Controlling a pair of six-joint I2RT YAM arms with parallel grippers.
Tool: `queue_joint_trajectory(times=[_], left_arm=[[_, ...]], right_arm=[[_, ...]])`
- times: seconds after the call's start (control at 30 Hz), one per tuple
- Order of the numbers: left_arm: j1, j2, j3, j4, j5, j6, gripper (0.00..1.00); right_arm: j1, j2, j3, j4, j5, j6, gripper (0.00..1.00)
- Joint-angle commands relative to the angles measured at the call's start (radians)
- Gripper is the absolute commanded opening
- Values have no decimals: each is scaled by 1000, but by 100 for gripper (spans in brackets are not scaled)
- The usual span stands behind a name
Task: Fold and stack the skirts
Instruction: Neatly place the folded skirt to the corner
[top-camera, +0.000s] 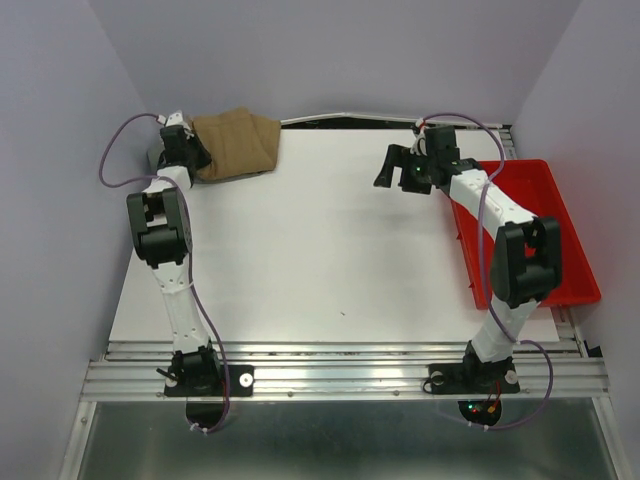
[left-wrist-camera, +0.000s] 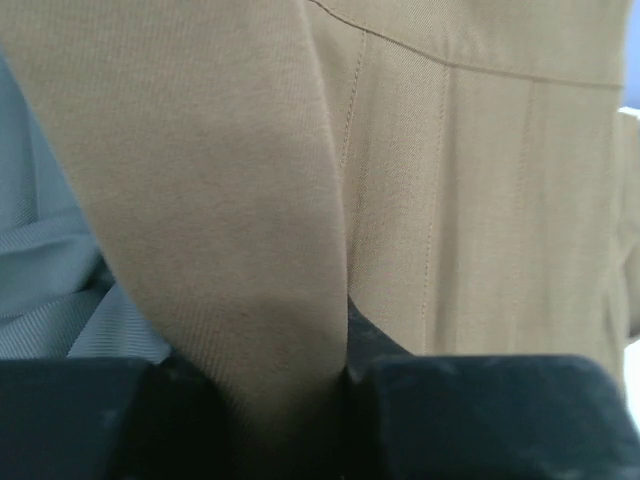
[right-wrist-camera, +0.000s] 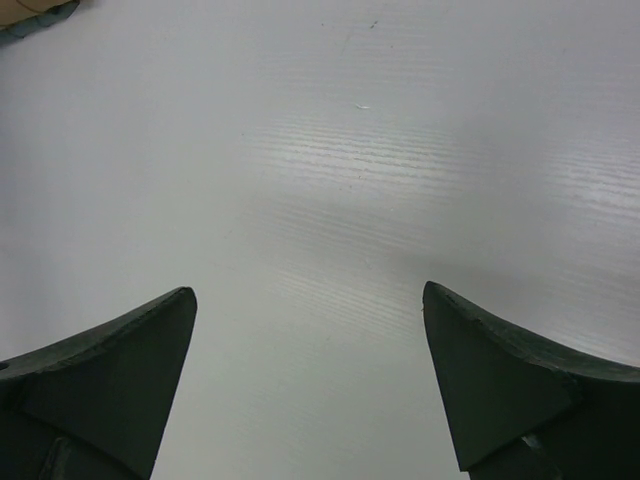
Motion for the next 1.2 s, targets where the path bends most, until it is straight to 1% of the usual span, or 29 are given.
queue_joint_trajectory(times=[0.0, 0.03, 0.07, 0.1, 0.13, 0.2, 0.23, 0.27, 0.3, 0.33, 0.5, 0.57, 0.6, 0.63, 0.7, 0.77, 0.8, 0.83, 0.87, 0.9, 0.93, 0.97, 1.0, 1.03, 1.07, 1.1, 1.17], left_arm=[[1, -29, 56, -34, -31, 42, 33], [-2, -48, 50, -34, -54, 57, 37], [-2, -58, 48, -32, -76, 86, 38], [-2, -66, 47, -31, -121, 99, 43], [-2, -78, 53, -34, -140, 113, 44], [-4, -83, 74, -61, -169, 151, 50], [-4, -94, 85, -71, -217, 157, 62], [-4, -100, 88, -75, -225, 166, 68], [-5, -106, 91, -80, -244, 174, 69], [-5, -121, 96, -83, -255, 189, 83], [-25, -170, 109, -78, -349, 263, 84], [-32, -186, 145, -84, -421, 342, 89], [-32, -190, 160, -89, -447, 363, 96], [-32, -195, 192, -97, -482, 384, 98], [-32, -210, 241, -133, -511, 450, 98], [-32, -229, 257, -172, -507, 491, 98], [-30, -241, 252, -187, -431, 504, 98], [-32, -273, 240, -215, -392, 519, 98], [-33, -289, 228, -227, -362, 524, 94], [-33, -302, 217, -248, -270, 525, 81], [-35, -315, 206, -312, -228, 525, 75], [-35, -313, 208, -351, -191, 522, 71], [-35, -309, 214, -386, -83, 519, 67], [-36, -303, 217, -419, -58, 513, 56], [-38, -286, 217, -466, -35, 502, 51], [-36, -275, 217, -486, 26, 495, 43], [-38, -244, 185, -509, 56, 475, 40]], right_arm=[[-6, -61, -6, 35, -14, -11, 100], [-6, -59, -4, 35, -21, -9, 100], [-6, -59, -1, 34, -23, -6, 100], [-6, -59, -3, 35, -26, -5, 100], [-6, -61, 0, 35, -26, -5, 100], [-6, -65, 0, 34, -29, -6, 100], [-6, -68, -1, 35, -28, -9, 100], [-6, -71, -1, 34, -28, -11, 100], [-6, -74, -3, 35, -26, -11, 100], [-6, -81, -7, 34, -25, -11, 100], [-6, -91, -12, 35, -21, -21, 100], [-6, -94, -9, 34, -17, -32, 100], [-6, -96, -7, 32, -14, -35, 100], [-6, -99, -6, 34, -11, -41, 100], [-6, -102, 2, 23, 5, -58, 100], [-6, -107, 9, 11, 12, -72, 100], [-6, -108, 11, 9, 12, -74, 100], [-6, -110, 11, 9, 9, -77, 100], [-6, -111, 10, 9, 6, -77, 100], [-6, -113, 11, 8, 2, -77, 100], [-6, -111, 11, 5, -12, -78, 100], [-6, -111, 13, 5, -20, -77, 100], [-6, -108, 14, 2, -26, -74, 100], [-6, -105, 16, -1, -32, -75, 100], [-6, -102, 17, -4, -43, -75, 100], [-6, -101, 19, -6, -46, -74, 100], [-6, -93, 19, -9, -55, -80, 100]])
